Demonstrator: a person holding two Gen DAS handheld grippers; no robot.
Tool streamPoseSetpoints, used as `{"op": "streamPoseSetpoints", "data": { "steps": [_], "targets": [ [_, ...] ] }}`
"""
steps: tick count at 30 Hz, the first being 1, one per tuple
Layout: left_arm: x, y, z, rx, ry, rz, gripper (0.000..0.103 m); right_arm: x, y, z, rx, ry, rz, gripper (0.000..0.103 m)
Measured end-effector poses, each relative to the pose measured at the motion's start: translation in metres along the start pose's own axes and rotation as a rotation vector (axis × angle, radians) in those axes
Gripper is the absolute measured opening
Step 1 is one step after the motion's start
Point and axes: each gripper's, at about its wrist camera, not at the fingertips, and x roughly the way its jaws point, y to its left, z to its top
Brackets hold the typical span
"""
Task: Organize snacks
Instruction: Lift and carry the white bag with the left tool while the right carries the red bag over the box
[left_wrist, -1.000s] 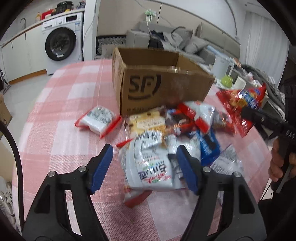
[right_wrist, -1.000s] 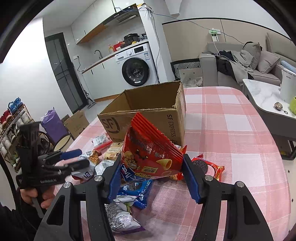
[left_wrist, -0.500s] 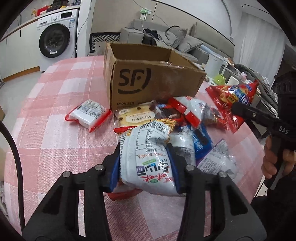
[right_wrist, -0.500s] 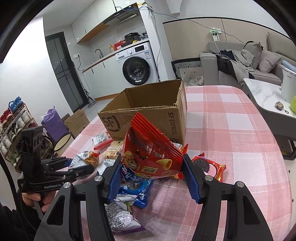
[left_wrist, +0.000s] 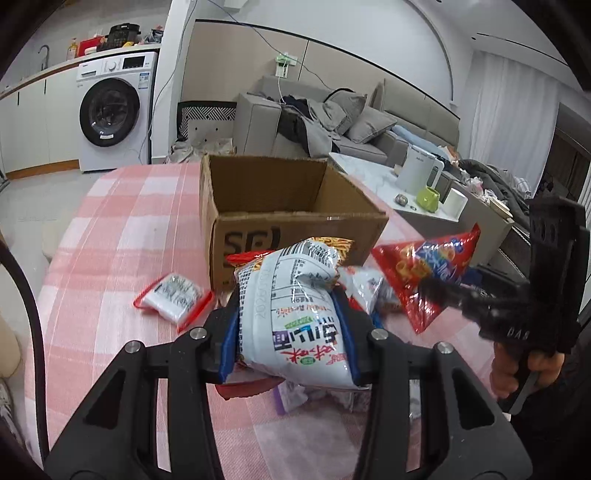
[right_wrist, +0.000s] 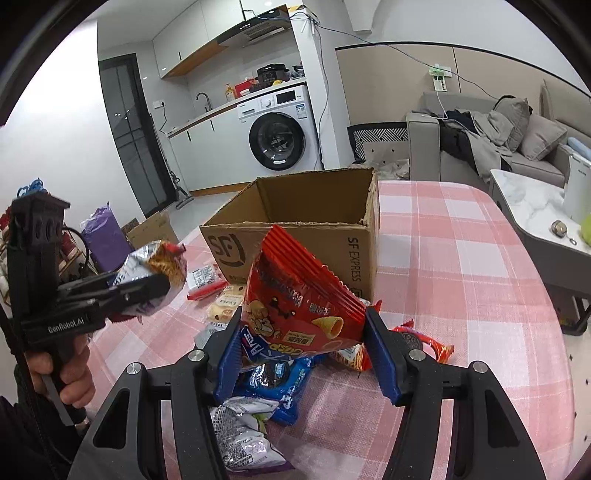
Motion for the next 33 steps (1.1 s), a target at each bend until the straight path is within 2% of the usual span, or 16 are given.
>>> {"op": "streamPoseSetpoints", "data": {
  "steps": [18, 33],
  "targets": [
    [0.018, -0.025, 0.069, 0.056, -0.085, 0.043, 0.041, 0.02, 0.004, 0.053, -0.043, -0.055, 0.007, 0.061],
    [0.068, -0.02, 0.096, 0.078, -0.07, 0.115, 0.042, 0.051, -0.003, 0.09, -0.022, -0.065, 0.004, 0.062]
  ]
}}
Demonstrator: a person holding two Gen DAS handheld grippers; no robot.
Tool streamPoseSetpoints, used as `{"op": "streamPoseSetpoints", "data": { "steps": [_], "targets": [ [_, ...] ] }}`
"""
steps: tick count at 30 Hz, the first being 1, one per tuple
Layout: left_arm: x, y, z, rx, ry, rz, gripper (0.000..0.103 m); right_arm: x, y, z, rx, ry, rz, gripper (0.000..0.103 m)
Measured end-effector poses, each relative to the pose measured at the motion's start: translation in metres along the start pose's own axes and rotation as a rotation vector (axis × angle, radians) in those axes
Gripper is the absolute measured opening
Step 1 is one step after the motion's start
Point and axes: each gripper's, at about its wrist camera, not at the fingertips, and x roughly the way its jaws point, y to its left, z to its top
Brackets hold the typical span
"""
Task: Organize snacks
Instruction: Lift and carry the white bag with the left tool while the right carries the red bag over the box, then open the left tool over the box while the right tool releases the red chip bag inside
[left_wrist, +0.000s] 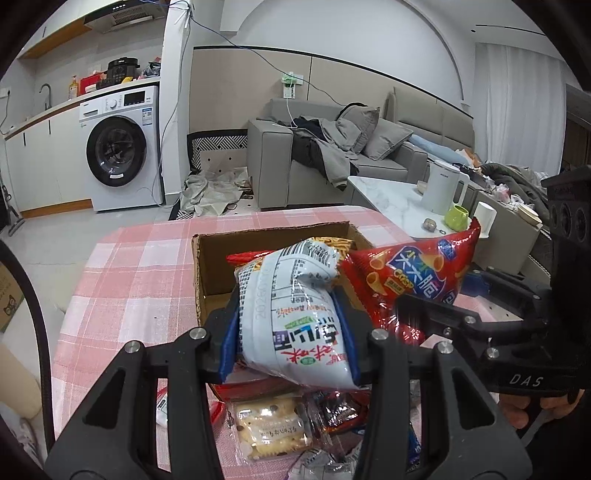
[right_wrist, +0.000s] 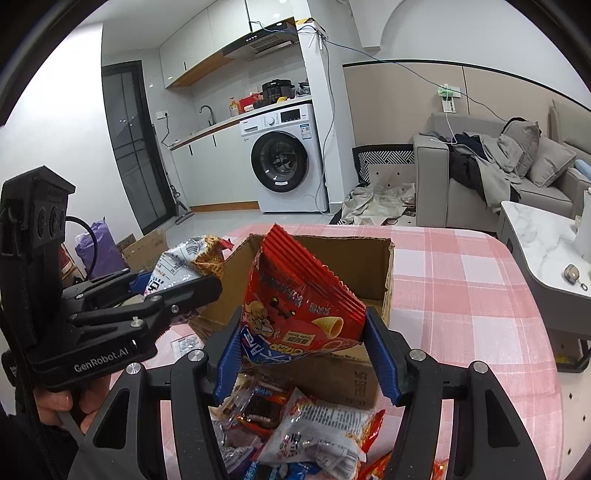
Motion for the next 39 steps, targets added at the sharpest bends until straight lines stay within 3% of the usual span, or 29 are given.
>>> {"op": "streamPoseSetpoints", "data": {
  "steps": [10, 27, 31, 34, 36, 39],
  "targets": [
    [0.032, -0.004, 0.005, 0.043, -0.007, 0.055, 0.042, 0.024, -0.007, 0.009, 0.013, 0.023, -0.039, 0.062],
    [0.06, 0.004, 0.006, 0.045, 0.017, 0.057, 0.043, 0.038, -0.01, 0.012, -0.006, 0.035, -0.067, 0.064],
    [0.063, 0.007, 0.008, 0.029, 0.026, 0.052, 0.044, 0.033, -0.009, 0.01, -0.021, 0.033, -0.08, 0.074],
    [0.06, 0.01, 0.009, 0.014, 0.033, 0.046, 0.05, 0.027, -0.009, 0.009, -0.023, 0.025, -0.087, 0.089],
    [0.054, 0.01, 0.01, 0.006, 0.03, 0.047, 0.067, 0.021, -0.009, 0.008, -0.026, 0.018, -0.093, 0.095],
    [0.04, 0.011, 0.009, 0.013, -0.005, 0.057, 0.08, 0.012, -0.009, 0.006, -0.03, 0.008, -0.113, 0.101]
  ]
}}
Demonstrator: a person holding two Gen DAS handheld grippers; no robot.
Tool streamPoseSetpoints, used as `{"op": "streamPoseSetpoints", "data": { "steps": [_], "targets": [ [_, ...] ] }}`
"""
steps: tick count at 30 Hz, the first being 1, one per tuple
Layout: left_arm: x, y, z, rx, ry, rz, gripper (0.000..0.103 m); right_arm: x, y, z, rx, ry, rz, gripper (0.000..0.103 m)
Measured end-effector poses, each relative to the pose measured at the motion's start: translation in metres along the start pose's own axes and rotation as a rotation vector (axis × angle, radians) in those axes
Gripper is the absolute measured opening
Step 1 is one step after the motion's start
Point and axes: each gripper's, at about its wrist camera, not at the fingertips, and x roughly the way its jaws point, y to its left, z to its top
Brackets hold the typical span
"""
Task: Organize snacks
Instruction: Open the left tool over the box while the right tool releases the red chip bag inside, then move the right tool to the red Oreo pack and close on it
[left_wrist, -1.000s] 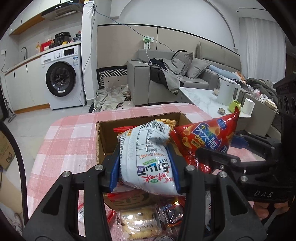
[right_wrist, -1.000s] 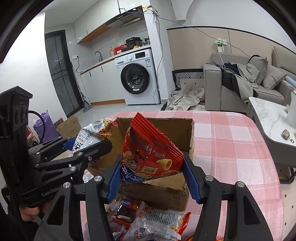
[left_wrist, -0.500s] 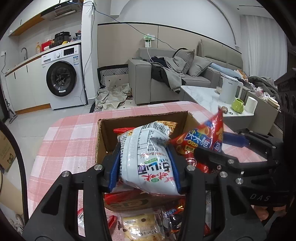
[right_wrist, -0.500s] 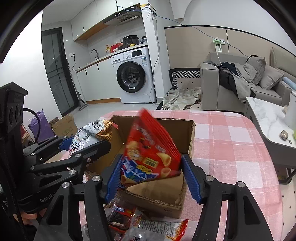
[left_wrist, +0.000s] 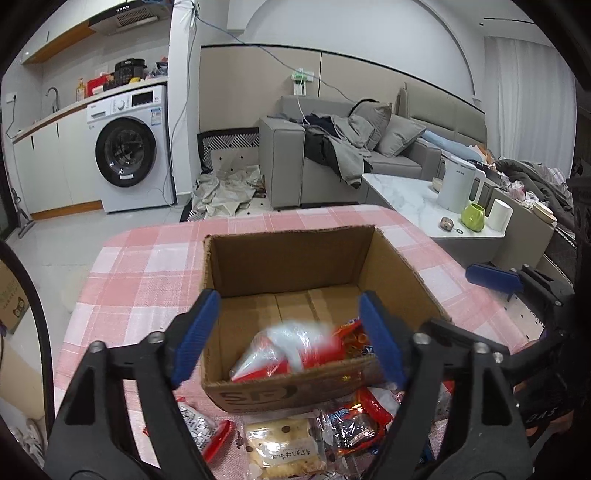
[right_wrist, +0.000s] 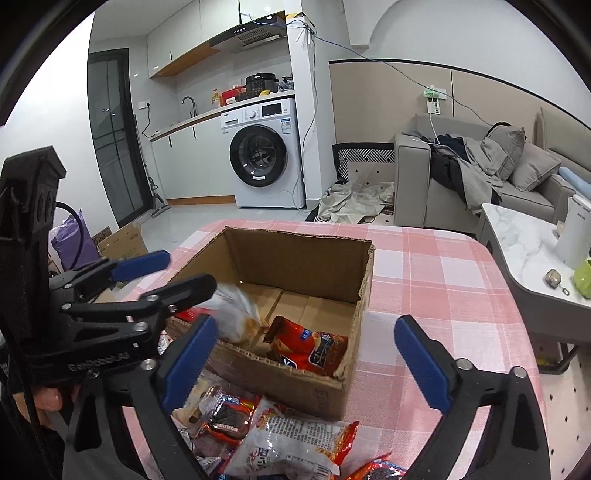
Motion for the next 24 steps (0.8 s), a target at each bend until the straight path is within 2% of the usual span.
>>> {"op": "streamPoseSetpoints", "data": {
  "steps": [4, 7, 8, 13, 24],
  "targets": [
    [-0.017, 0.001, -0.003, 0.018, -0.01, 0.01, 0.083, -0.01, -0.001, -0.004, 0.001, -0.002, -0.009, 0.102],
    [-0.034, 0.002, -0.011, 0.017, -0.017, 0.023, 0.095, -0.018, -0.002, -0.009, 0.006, -0.001, -0.007, 0.102],
    [-0.038, 0.002, -0.013, 0.014, -0.017, 0.027, 0.103, -0.02, -0.002, -0.011, 0.007, 0.001, 0.0, 0.102],
    [-0.063, 0.001, -0.032, 0.006, -0.011, 0.045, 0.102, -0.033, 0.002, -0.026, 0.005, 0.02, 0.006, 0.102],
    [-0.09, -0.006, -0.073, 0.03, 0.051, 0.048, 0.102, -0.047, -0.008, -0.054, 0.043, 0.093, -0.013, 0.103]
  ]
}}
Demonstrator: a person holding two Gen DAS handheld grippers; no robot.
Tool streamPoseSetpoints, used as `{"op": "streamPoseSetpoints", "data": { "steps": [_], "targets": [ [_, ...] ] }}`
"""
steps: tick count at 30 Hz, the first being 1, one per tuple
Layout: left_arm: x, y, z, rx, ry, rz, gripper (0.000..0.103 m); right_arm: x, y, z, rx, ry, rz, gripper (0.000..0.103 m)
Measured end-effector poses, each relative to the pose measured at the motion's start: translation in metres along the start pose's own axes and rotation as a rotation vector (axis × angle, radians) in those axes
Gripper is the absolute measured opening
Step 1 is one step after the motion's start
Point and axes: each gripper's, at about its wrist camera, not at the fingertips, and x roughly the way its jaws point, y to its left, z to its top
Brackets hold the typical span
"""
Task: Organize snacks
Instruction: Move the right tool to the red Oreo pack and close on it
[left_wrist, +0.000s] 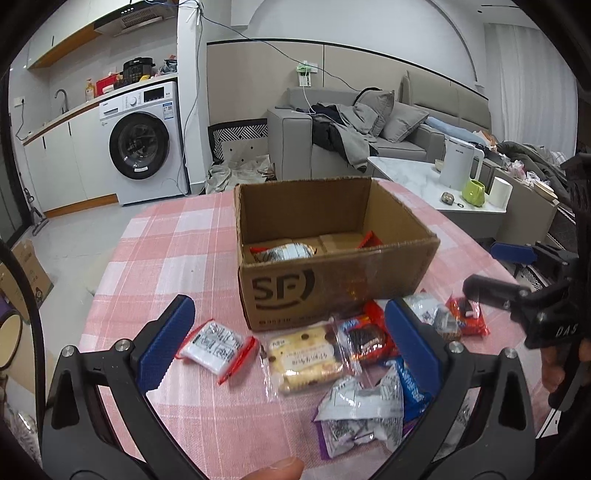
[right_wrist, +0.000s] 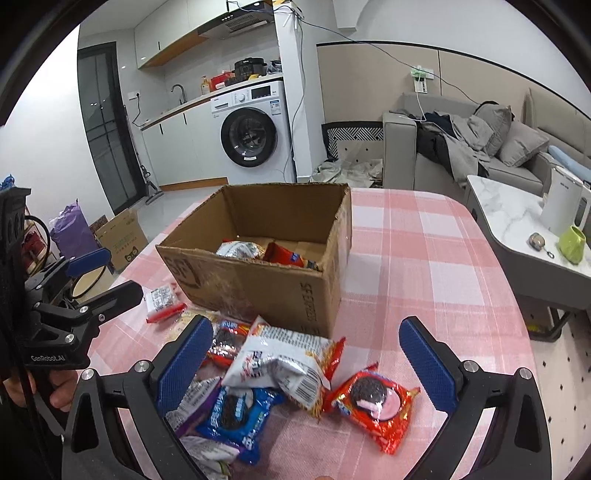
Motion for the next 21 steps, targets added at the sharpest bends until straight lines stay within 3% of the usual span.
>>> {"op": "streamPoseSetpoints", "data": {
  "steps": [6, 21],
  "targets": [
    [-0.002, 0.0, -0.017, -0.003, 0.025, -0.001, 0.102, -0.008, -0.007, -0.012, -0.016, 0.018, -0.023, 0.103],
    [0.017, 0.003, -0.024, 0.004, 0.072, 0.012, 0.102, -0.003, -0.026, -0.031, -0.004, 0.078, -0.037, 0.103]
  ]
}}
